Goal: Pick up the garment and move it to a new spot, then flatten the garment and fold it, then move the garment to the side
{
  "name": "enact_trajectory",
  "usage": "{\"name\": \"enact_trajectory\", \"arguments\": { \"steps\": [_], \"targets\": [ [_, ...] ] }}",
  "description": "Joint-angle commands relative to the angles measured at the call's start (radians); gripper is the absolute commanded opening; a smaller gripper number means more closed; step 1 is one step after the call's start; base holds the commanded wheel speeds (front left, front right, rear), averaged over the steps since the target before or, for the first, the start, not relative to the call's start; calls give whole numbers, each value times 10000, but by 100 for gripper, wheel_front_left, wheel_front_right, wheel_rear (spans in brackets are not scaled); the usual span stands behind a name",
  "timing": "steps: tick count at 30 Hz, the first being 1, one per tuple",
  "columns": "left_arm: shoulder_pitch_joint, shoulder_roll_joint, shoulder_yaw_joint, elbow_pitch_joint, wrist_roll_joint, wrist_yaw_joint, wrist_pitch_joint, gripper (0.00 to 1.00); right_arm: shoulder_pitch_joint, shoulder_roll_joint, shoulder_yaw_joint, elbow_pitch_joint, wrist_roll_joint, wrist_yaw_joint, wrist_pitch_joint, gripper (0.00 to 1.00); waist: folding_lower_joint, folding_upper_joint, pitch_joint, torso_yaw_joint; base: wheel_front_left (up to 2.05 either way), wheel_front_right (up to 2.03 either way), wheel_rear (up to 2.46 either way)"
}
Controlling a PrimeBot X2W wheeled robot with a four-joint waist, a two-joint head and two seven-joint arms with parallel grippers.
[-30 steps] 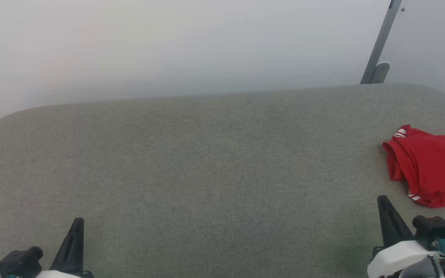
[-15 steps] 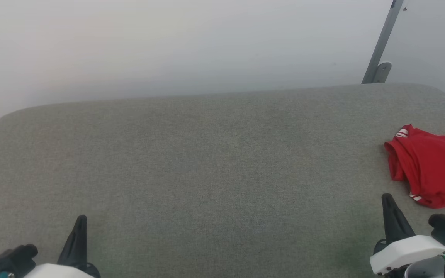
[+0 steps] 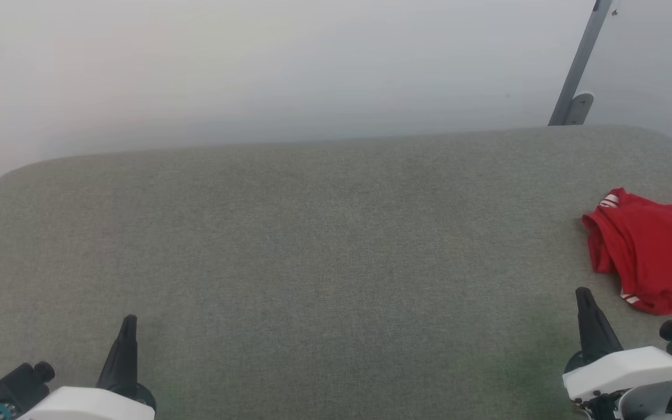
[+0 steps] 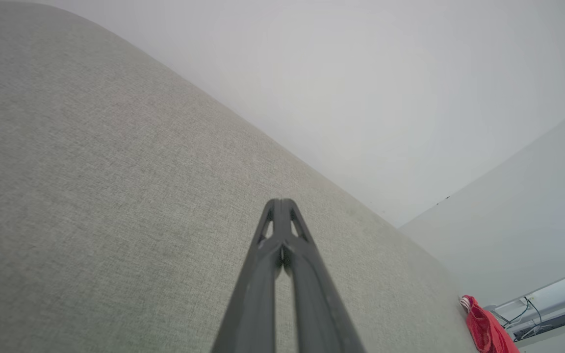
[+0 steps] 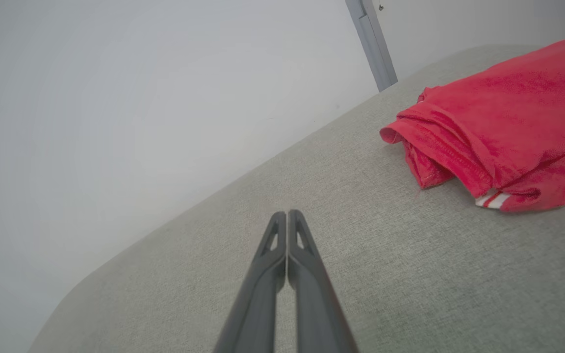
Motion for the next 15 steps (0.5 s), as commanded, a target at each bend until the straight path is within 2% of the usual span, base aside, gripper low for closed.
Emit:
{"name": "enact_trajectory", "arguments": {
  "steps": [1,15],
  "targets": [
    [-311,72,87,-94,-205,-13,39,0,-255,-9,-19,-197,266,-1,55,0,0,-1,1,2,0,0,0],
    [-565,-225,173,-54,-1745,-18,522,0,-355,53,-46,-263,2257,-2,539,0,0,-1,31,37,0,0,0]
  ]
}}
